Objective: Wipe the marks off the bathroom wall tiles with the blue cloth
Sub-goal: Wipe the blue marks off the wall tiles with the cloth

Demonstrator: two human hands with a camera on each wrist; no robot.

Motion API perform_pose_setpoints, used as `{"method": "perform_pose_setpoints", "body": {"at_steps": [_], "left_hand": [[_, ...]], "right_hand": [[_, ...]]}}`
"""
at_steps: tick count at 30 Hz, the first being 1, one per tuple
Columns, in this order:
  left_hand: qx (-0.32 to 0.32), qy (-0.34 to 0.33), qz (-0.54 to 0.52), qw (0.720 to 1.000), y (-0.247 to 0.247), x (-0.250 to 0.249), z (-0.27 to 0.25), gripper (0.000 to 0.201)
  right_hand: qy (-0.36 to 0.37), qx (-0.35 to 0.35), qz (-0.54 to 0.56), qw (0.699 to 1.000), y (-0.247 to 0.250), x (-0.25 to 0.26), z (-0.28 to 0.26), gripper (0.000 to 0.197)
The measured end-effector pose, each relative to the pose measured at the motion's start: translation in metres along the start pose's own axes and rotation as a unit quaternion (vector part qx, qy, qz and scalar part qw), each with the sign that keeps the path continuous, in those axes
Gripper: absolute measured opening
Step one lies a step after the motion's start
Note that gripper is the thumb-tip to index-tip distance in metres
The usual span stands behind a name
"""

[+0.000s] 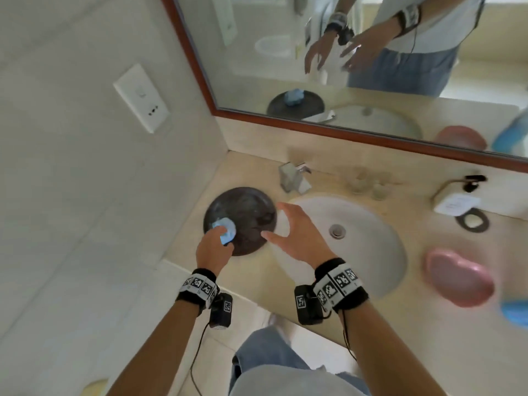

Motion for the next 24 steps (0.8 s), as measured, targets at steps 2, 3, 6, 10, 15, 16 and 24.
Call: {"method": "perform_pose_setpoints", "body": {"at_steps": [2,3,6,10,15,16,24], "left_hand": [[0.028,-0.011,0.024,0.999,0.009,0.025,0.028,0.044],[0.047,-0.017,0.038,0.998,0.012,0.036,0.042,0.049],[0.109,-0.038,0.091,0.989,0.014,0.055,0.076,0.073],[0.178,-0.070,0.136,0.972,0.005,0.068,0.108,0.093],[0.178,-0.100,0.123,0.971,-0.012,0.077,0.121,0.080],[0.166,-0.104,0.123,0.973,-0.013,0.077,0.121,0.078],[0.116,-0.120,0.035,0.985,0.001,0.059,0.126,0.050]], "right_hand": [[-0.021,-0.014,0.006,1.000,-0.023,0.007,0.031,0.084],[-0.033,-0.016,0.004,0.999,-0.035,0.008,0.045,0.085],[-0.076,0.005,0.009,0.997,-0.065,0.005,0.079,0.087],[-0.127,0.050,0.026,0.990,-0.098,-0.003,0.103,0.087],[-0.171,0.044,0.101,0.979,-0.118,-0.008,0.108,0.082],[-0.180,0.035,0.123,0.975,-0.120,-0.007,0.108,0.081],[-0.183,0.014,0.210,0.960,-0.116,0.001,0.119,0.060]]}}
Point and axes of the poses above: each hand's wrist, its own z-axis towards the middle knuckle, its own y-axis out of the back of the hand, x = y × z, the point moved 1 cm from there along z, towards the middle knuckle, and after that the axes turned 6 degrees about x, right-handed, at the moved point
